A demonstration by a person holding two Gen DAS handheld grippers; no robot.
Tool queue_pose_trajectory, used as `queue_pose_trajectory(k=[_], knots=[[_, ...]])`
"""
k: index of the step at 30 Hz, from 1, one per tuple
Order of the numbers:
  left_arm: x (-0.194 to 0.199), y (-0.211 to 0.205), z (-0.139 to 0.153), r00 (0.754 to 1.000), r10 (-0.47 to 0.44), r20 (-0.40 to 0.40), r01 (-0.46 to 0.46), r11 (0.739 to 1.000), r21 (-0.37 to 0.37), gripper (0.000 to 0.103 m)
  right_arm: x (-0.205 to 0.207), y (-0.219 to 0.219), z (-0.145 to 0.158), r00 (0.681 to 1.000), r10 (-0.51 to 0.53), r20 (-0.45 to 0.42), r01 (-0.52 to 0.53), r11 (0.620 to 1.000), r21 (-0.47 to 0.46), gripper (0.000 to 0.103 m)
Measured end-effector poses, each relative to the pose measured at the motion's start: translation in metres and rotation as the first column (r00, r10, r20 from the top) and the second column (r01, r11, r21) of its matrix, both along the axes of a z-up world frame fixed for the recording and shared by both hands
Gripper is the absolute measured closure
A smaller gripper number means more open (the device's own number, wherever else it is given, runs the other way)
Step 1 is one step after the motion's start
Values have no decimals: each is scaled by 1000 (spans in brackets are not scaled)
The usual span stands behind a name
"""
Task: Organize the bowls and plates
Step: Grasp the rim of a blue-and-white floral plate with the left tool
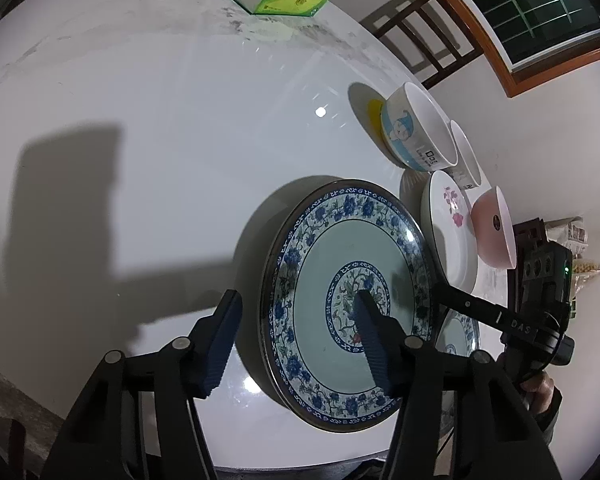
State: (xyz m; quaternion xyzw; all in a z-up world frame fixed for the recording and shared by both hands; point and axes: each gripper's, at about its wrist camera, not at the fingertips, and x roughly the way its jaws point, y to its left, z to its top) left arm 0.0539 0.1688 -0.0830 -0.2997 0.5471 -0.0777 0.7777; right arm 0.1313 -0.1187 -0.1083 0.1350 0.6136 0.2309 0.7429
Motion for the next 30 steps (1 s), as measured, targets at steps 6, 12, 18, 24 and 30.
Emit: queue_pose_trajectory(k=[6, 12, 18, 24, 30], knots=[[2, -2, -7, 1000, -22, -15, 22, 1000, 7, 71, -2, 4, -5, 1000, 18, -19, -18, 1000, 3, 83], [2, -3, -9, 999, -43, -14, 44, 996, 82, 92, -7, 6, -5, 1000, 13, -6, -13, 1000, -25, 87], [0, 2, -2, 998, -54, 12, 52, 991, 123, 93, -15, 12, -1, 1000, -6, 2, 6, 1000, -28, 87], [-1, 14, 4, 998, -56, 25, 51, 985, 167, 93, -26, 25, 5, 1000, -22, 11, 22, 999, -27, 87], [-1, 26, 2, 998, -55, 28, 48, 978, 203, 93, -35, 43, -2, 1000, -21, -16, 21, 1000, -19, 87]])
